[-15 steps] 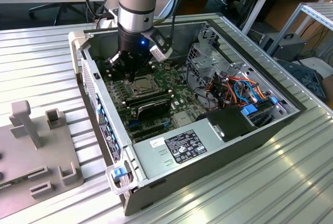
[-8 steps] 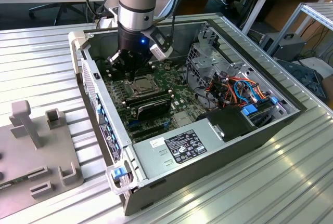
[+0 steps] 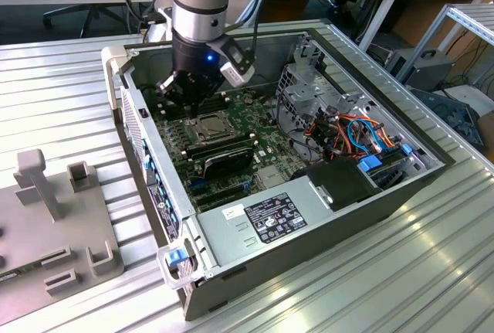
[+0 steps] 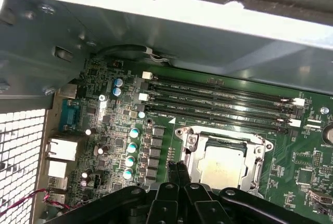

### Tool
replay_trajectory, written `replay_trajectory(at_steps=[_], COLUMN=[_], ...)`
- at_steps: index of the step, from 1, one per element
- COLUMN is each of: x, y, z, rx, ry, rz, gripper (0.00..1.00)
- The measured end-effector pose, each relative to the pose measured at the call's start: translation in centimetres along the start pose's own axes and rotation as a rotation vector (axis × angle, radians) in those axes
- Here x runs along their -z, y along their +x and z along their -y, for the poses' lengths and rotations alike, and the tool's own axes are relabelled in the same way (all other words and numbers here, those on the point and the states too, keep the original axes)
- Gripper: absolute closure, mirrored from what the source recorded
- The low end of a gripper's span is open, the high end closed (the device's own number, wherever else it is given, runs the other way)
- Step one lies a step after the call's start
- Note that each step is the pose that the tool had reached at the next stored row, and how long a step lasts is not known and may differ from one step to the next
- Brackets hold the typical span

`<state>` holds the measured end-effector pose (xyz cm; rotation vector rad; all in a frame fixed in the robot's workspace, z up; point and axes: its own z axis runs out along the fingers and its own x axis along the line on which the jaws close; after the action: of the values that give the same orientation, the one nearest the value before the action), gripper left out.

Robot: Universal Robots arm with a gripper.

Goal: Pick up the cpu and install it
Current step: 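Install the first cpu locking lever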

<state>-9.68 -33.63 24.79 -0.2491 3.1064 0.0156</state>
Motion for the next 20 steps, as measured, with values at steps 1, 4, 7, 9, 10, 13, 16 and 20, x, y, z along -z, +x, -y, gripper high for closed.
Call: replay_trajectory(at_steps=[1,4,7,9,10,13,16,20], x=[0.00,0.01,0.01,0.01,0.02,0.01,0.01,0.02], y=[0.10,0.40,0.63,0.71,0.73,0.74,0.76,0.82], z=[-0.01,-0.06,-0.09,-0.11,-0.12,-0.16,-0.20,-0.21], rx=[0.000,0.000,0.000,0.000,0.000,-0.001,-0.002,-0.004], ry=[-0.0001,-0.0008,-0.0014,-0.0076,-0.0108,-0.0221,-0.0582,-0.1378], rz=[0.0011,0.0039,0.0058,0.0081,0.0088,0.0113,0.0182,0.0327], gripper=[0.89,0.89,0.89,0.89,0.89,0.89,0.89,0.89])
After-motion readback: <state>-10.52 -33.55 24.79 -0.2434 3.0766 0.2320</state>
